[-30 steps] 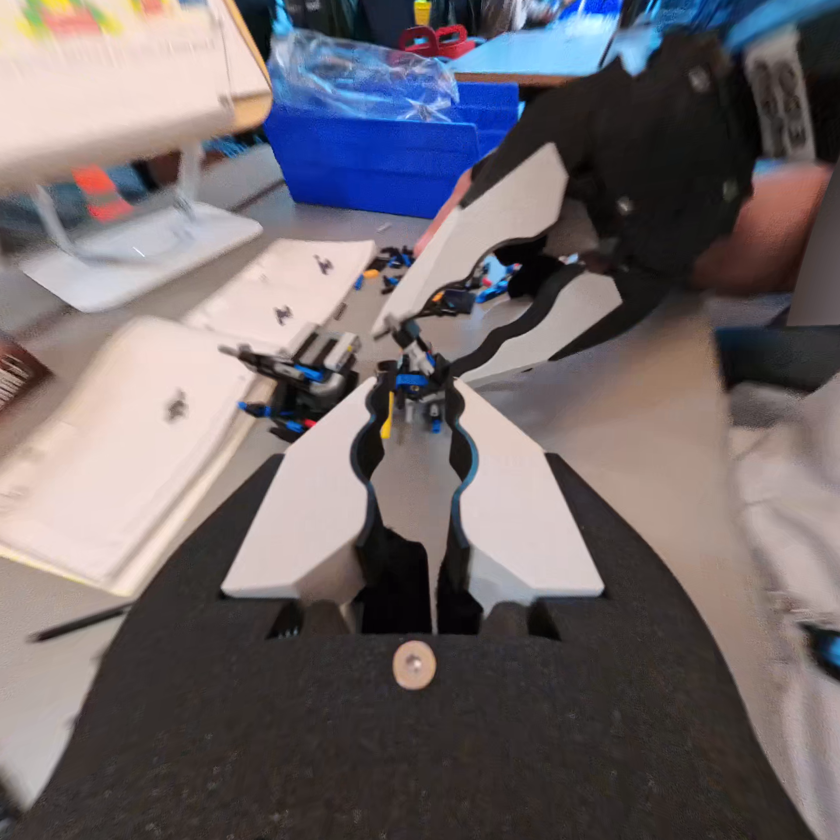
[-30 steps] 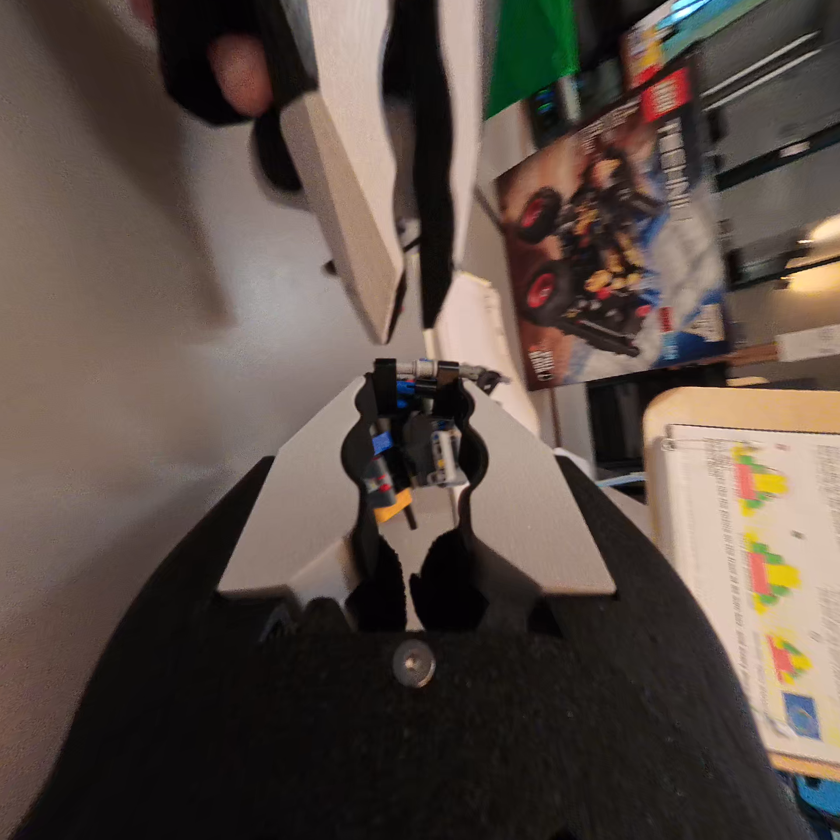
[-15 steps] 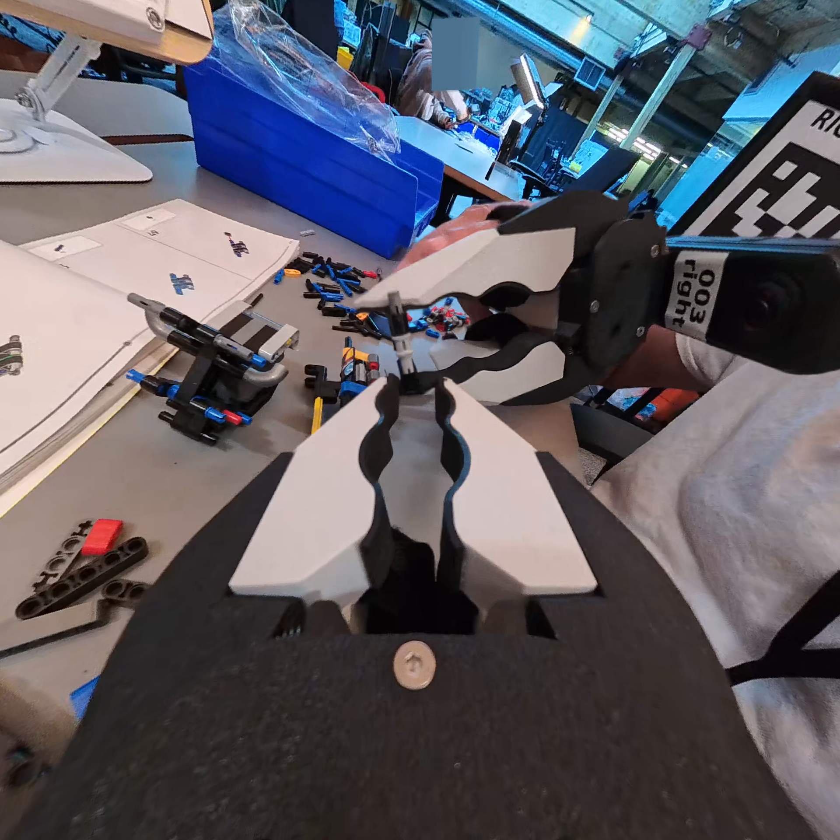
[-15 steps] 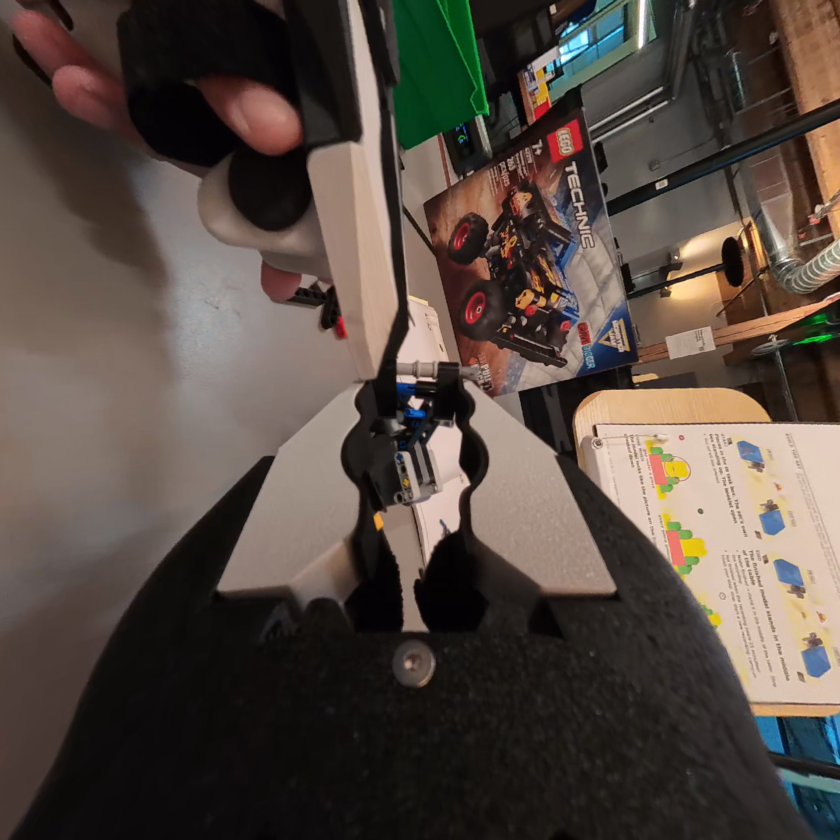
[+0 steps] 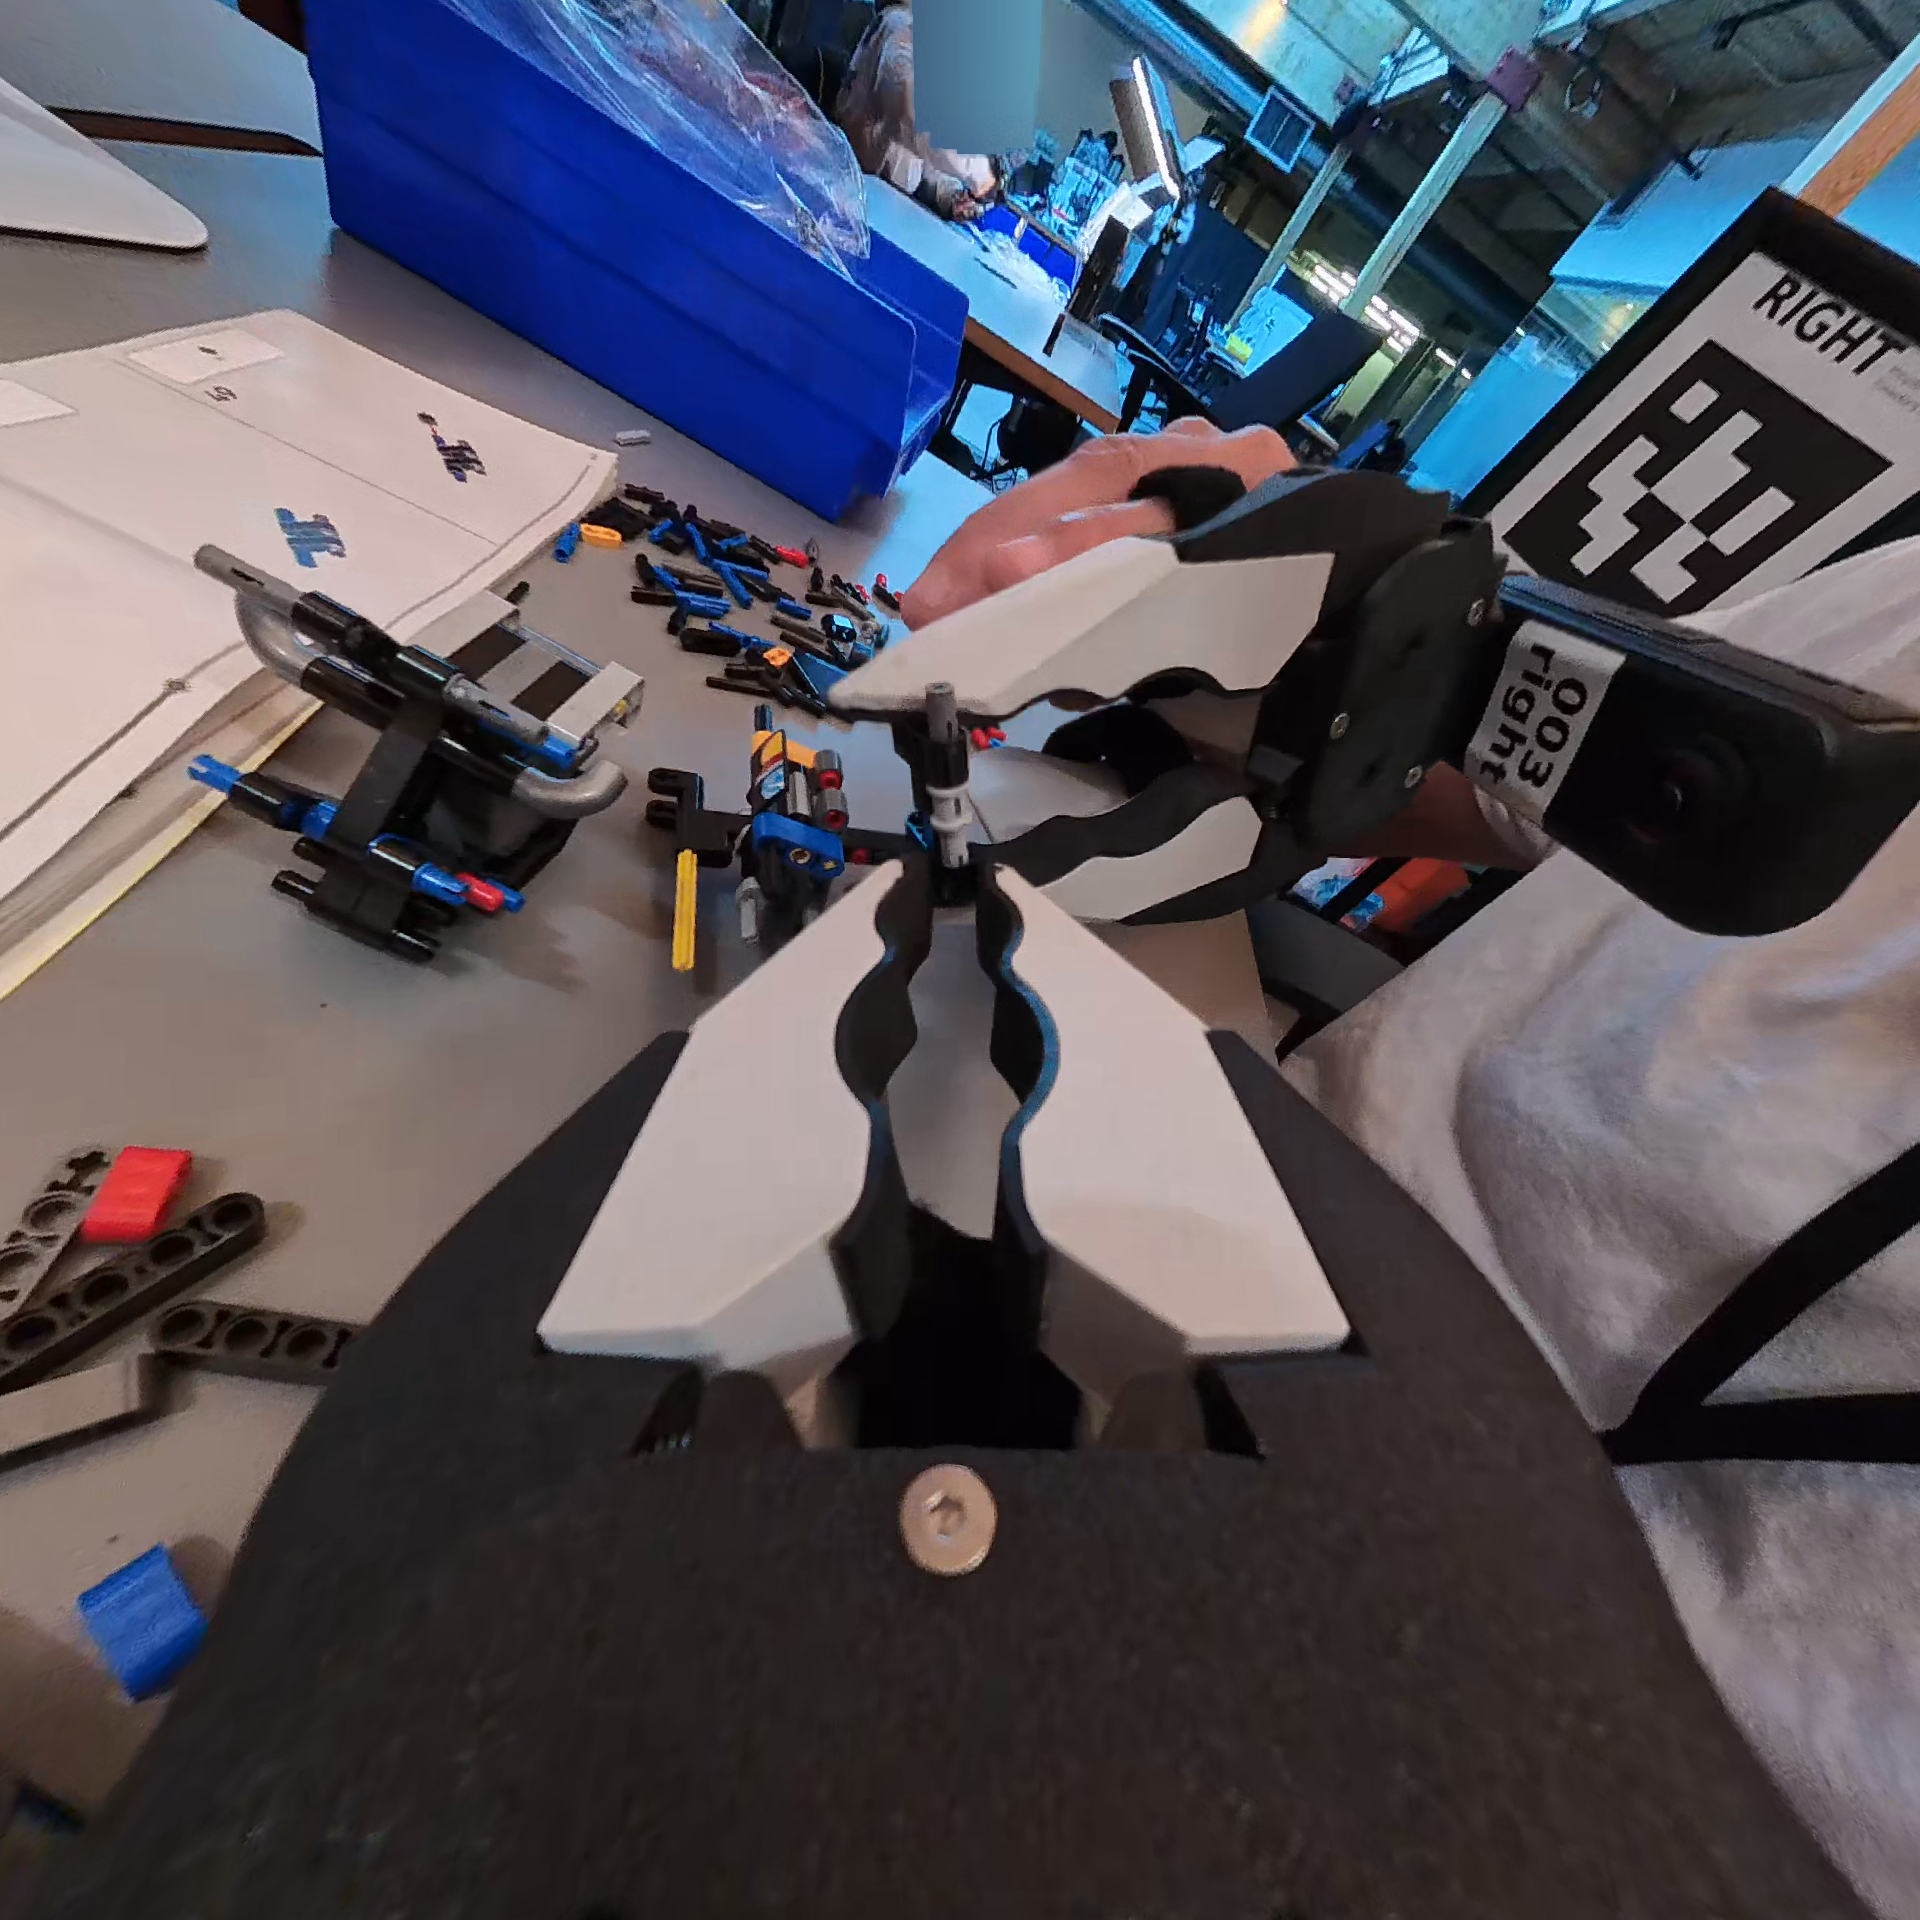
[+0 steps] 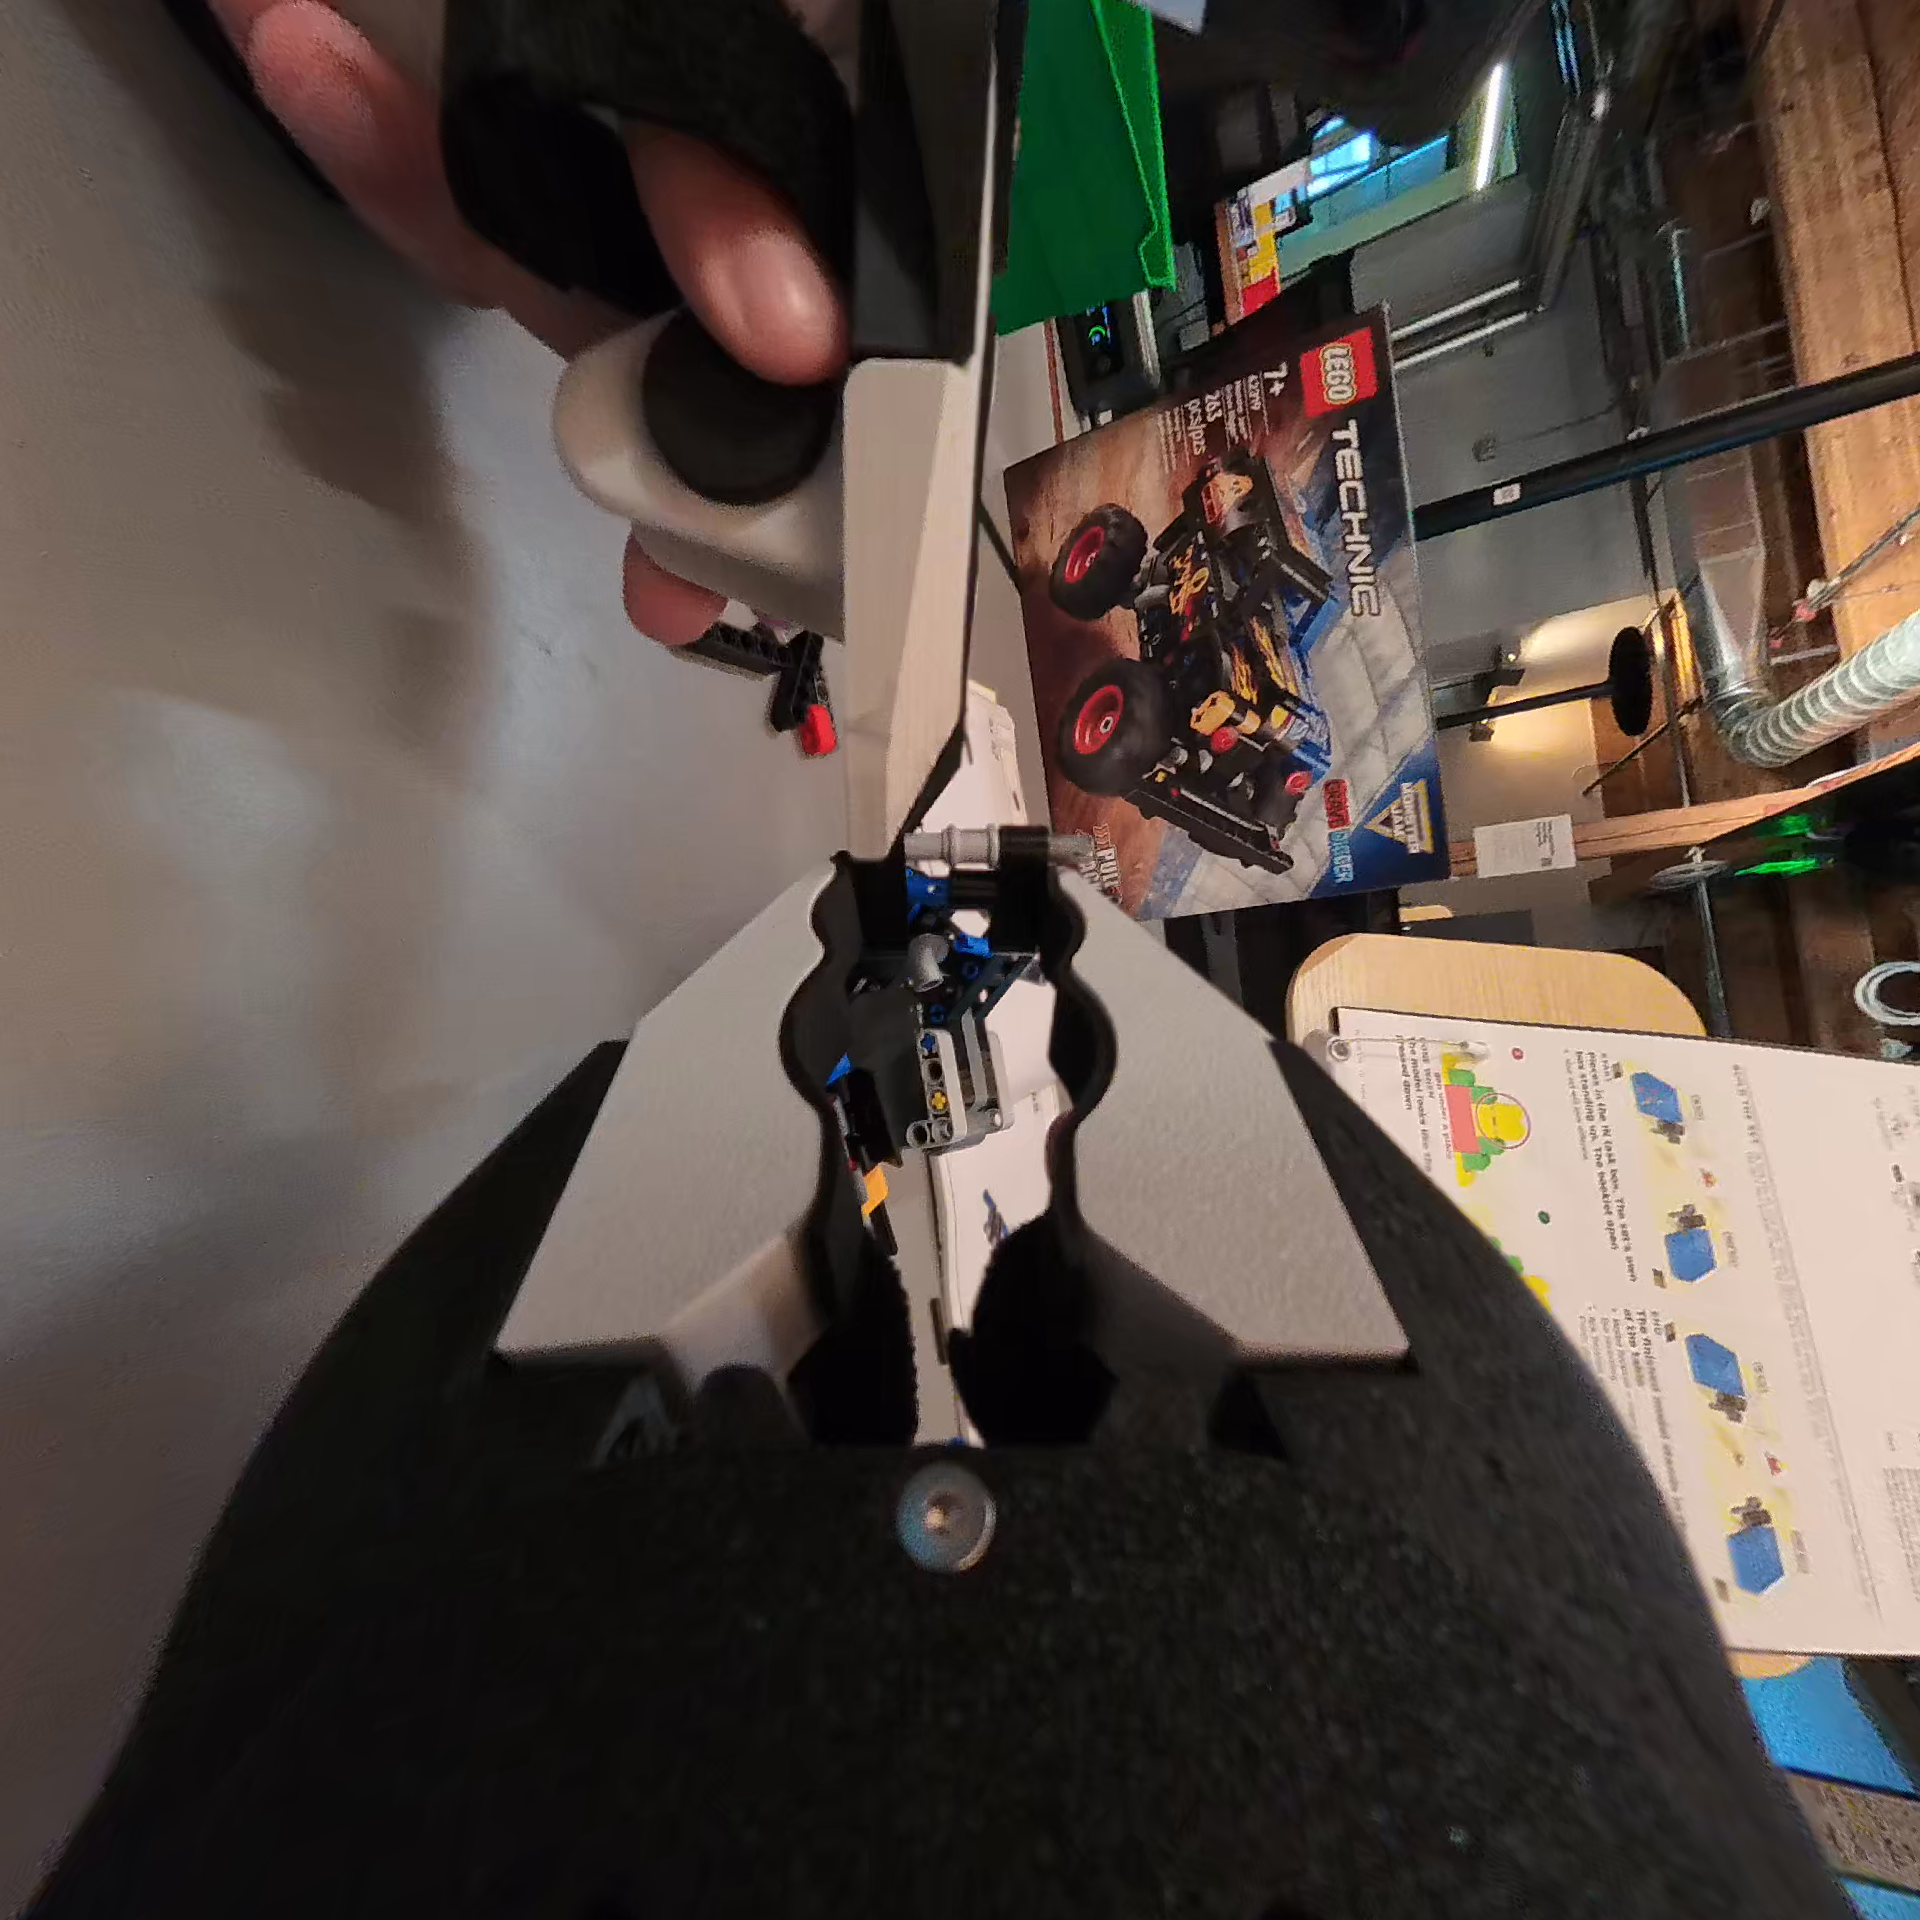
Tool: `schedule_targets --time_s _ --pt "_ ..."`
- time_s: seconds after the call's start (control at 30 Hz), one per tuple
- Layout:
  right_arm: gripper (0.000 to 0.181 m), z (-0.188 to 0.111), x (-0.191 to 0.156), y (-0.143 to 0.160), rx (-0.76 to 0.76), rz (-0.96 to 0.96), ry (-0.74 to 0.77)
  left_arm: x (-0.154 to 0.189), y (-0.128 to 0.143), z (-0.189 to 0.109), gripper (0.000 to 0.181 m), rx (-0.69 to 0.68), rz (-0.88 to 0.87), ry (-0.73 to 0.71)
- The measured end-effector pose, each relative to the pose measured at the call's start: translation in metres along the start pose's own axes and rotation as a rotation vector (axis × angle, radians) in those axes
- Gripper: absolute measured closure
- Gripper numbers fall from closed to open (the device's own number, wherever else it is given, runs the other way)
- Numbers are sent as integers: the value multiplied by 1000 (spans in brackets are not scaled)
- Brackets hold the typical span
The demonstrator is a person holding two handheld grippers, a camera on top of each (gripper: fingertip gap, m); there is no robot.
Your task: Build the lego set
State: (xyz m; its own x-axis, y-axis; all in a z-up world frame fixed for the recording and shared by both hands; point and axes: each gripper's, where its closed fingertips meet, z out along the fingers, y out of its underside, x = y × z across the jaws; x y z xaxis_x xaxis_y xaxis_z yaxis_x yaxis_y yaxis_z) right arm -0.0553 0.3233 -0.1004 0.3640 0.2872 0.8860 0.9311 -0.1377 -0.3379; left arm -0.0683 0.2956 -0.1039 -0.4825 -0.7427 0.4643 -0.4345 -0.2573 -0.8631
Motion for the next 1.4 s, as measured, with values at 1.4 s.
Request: schedule_targets --time_s 1.4 --pt "176 -110 26 -65 774 1608 -631 104 -19 -16 157 307 159 -179"
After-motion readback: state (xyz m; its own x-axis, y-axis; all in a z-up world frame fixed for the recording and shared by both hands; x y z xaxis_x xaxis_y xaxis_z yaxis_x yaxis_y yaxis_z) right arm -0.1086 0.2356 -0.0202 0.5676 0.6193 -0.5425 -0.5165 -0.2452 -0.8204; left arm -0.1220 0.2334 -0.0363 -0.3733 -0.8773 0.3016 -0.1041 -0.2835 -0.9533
